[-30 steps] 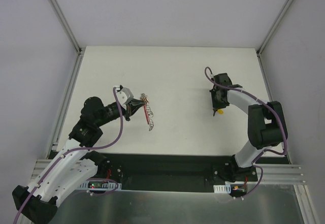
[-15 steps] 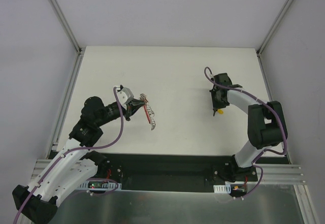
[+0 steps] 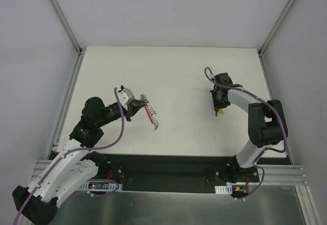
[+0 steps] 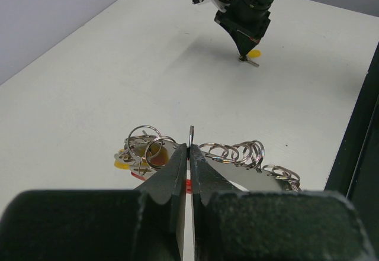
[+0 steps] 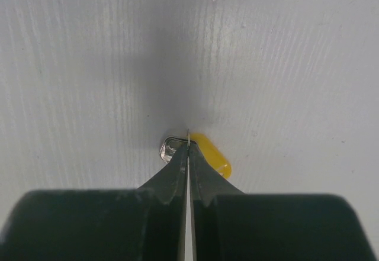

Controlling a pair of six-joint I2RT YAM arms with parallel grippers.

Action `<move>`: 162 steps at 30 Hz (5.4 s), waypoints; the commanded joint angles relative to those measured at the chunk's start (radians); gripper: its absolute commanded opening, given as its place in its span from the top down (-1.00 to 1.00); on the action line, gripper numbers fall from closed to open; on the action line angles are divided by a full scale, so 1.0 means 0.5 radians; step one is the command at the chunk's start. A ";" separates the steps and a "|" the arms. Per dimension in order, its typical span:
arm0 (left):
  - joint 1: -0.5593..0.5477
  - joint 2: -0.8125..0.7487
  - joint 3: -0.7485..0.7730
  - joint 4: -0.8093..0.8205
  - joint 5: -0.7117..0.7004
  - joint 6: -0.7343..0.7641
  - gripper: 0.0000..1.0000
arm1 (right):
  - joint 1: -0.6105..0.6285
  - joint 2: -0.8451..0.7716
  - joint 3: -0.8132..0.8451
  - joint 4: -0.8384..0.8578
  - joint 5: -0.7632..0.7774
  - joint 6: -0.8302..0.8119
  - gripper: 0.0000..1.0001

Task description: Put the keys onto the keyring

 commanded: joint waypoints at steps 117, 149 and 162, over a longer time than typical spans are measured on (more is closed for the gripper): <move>-0.152 0.347 0.120 0.157 1.099 0.374 1.00 | 1.702 -1.292 0.011 0.334 -0.739 -0.836 0.98; -0.152 0.294 0.067 0.271 1.022 0.310 1.00 | 1.702 -1.283 0.023 0.334 -0.776 -0.815 0.98; -0.152 0.307 0.074 0.277 1.044 0.298 1.00 | 1.702 -1.274 0.026 0.355 -0.794 -0.802 0.97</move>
